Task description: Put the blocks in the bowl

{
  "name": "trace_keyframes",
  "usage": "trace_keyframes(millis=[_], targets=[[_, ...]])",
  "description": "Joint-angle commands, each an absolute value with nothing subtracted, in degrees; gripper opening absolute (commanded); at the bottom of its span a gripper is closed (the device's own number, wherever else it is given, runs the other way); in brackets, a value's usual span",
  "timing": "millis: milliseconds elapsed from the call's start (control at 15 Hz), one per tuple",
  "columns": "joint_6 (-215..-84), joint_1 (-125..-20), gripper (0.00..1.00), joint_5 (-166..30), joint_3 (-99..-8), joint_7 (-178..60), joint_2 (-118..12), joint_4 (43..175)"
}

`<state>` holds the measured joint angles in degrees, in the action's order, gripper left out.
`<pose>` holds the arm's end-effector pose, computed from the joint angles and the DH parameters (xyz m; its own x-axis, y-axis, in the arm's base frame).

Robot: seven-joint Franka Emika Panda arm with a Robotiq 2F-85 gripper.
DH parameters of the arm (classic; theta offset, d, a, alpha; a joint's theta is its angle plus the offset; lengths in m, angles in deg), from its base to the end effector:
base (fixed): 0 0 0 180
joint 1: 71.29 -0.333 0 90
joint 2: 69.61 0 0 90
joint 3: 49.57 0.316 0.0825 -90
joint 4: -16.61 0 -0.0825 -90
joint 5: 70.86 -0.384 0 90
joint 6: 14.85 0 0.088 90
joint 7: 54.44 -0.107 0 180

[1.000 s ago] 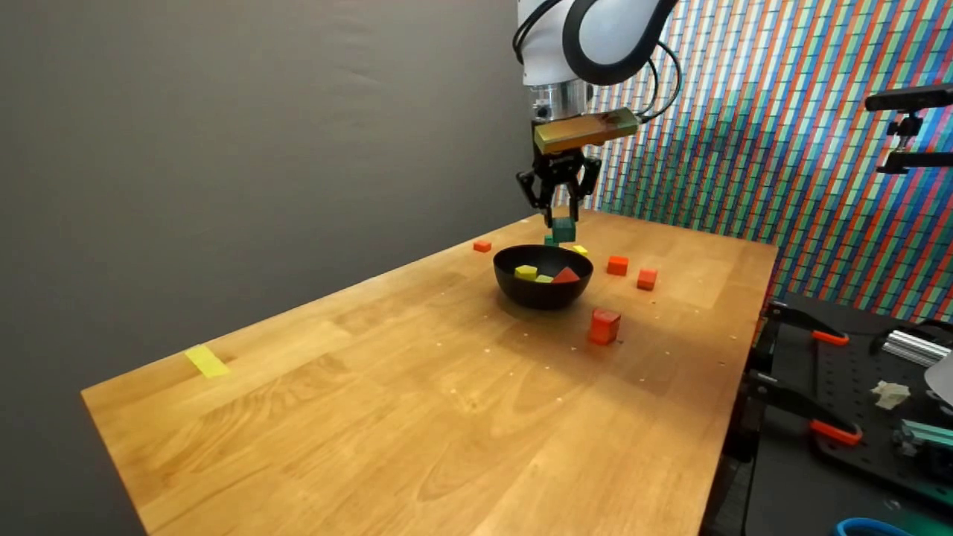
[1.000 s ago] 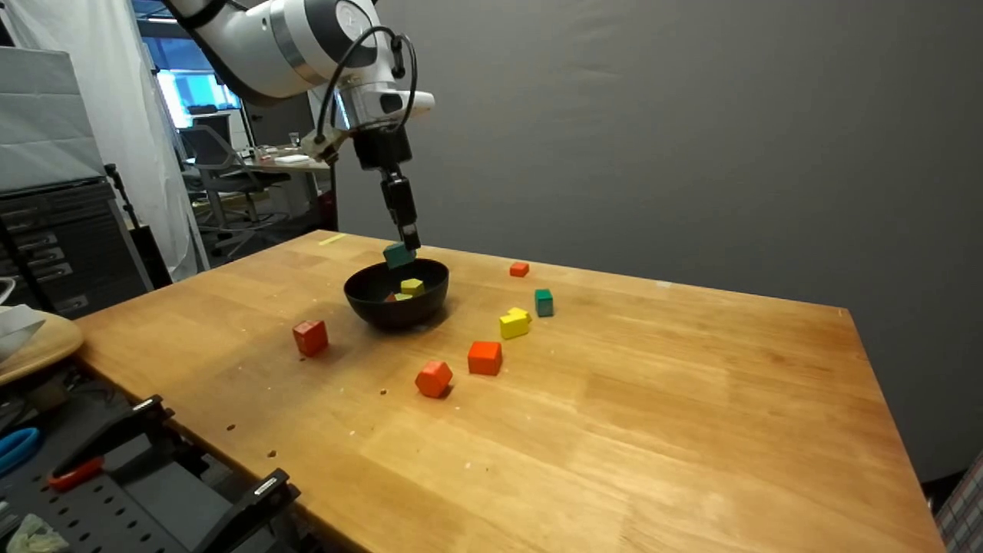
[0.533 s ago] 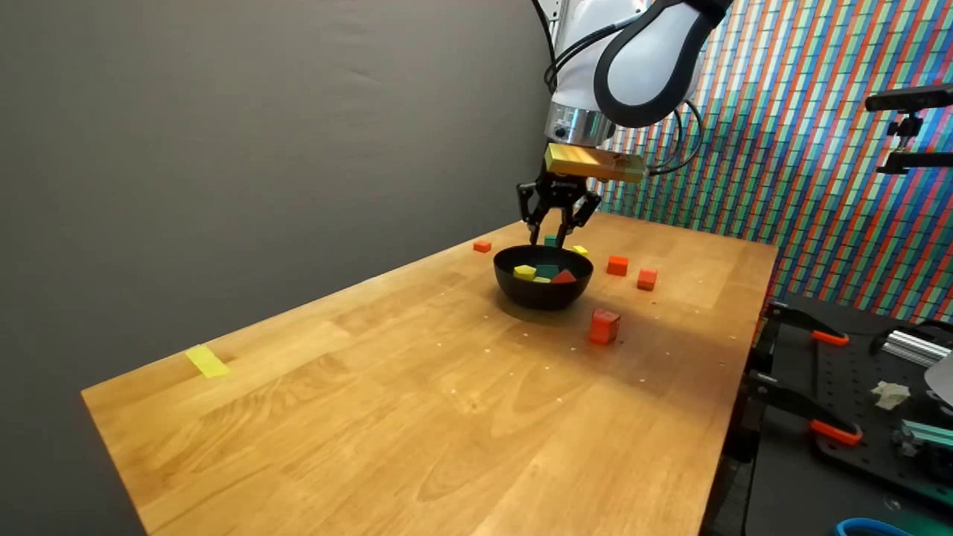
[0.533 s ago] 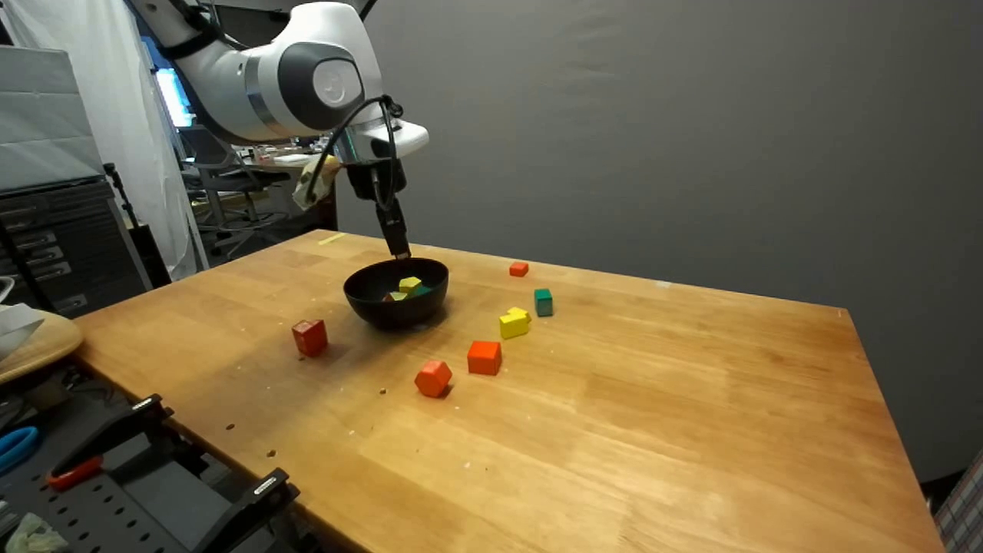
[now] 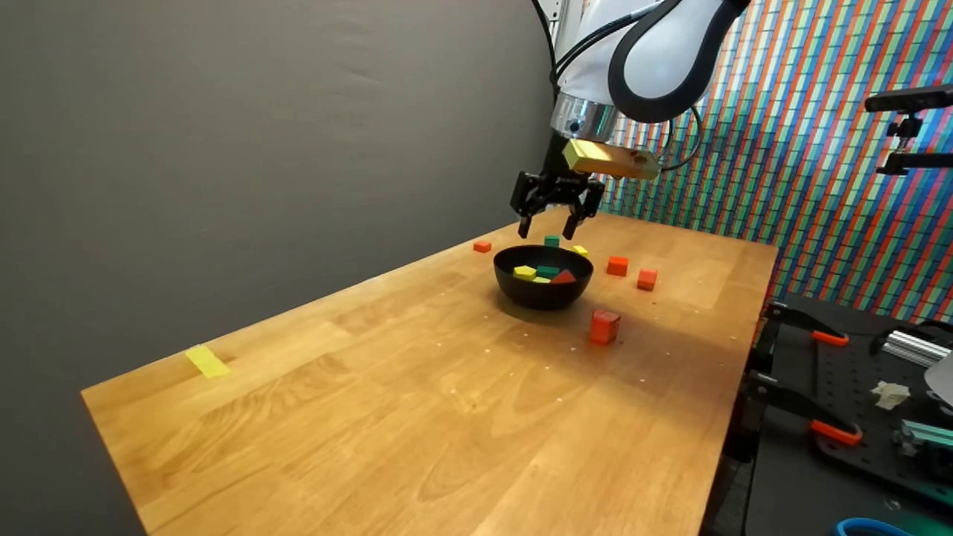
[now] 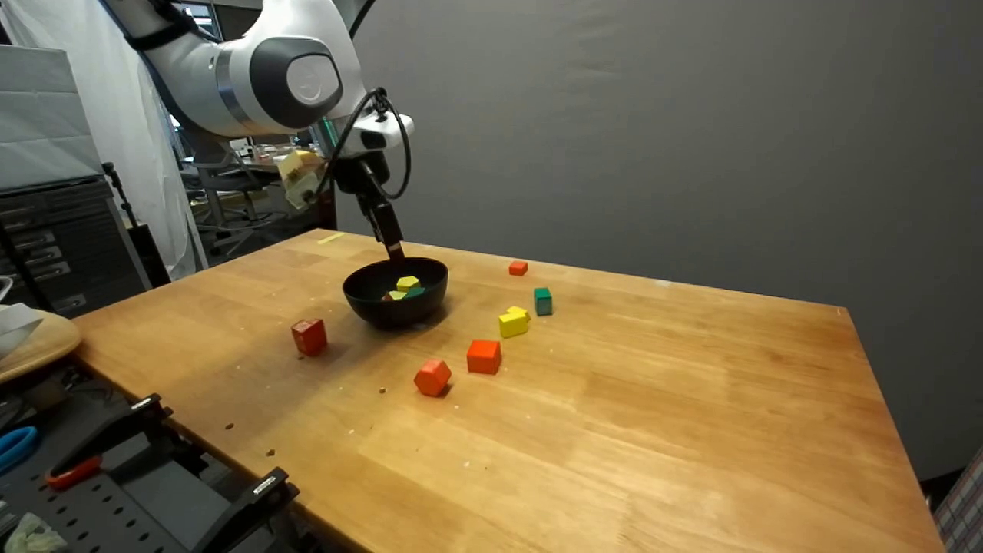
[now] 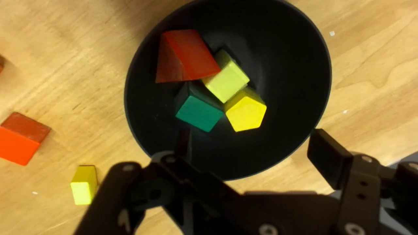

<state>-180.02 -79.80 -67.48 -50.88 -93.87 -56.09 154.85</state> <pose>0.5143 0.0682 0.2380 0.8511 -0.4856 0.1994 -0.4704 -0.8741 -0.1210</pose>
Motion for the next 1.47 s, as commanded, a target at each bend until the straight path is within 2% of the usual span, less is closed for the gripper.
trace_keyframes(millis=[0, 533, 600, 667, 1000, 1067, 1400], targets=[[-175.37, -79.11, 1.00, -69.34, -48.20, -82.17, -60.53, 156.67], [-150.04, -80.81, 1.00, -56.61, -48.61, -75.67, -60.34, 149.82], [-150.27, -81.33, 1.00, -51.24, -49.10, -78.13, -59.56, 149.07], [-152.70, -79.90, 1.00, -57.14, -47.84, -76.19, -60.33, 151.21], [-151.52, -80.04, 1.00, -52.66, -48.11, -77.05, -59.76, 150.25], [-156.35, -79.44, 1.00, -53.70, -47.54, -73.10, -59.62, 151.04], [-161.23, -76.16, 1.00, -57.33, -48.16, -57.76, -55.49, 144.51]])
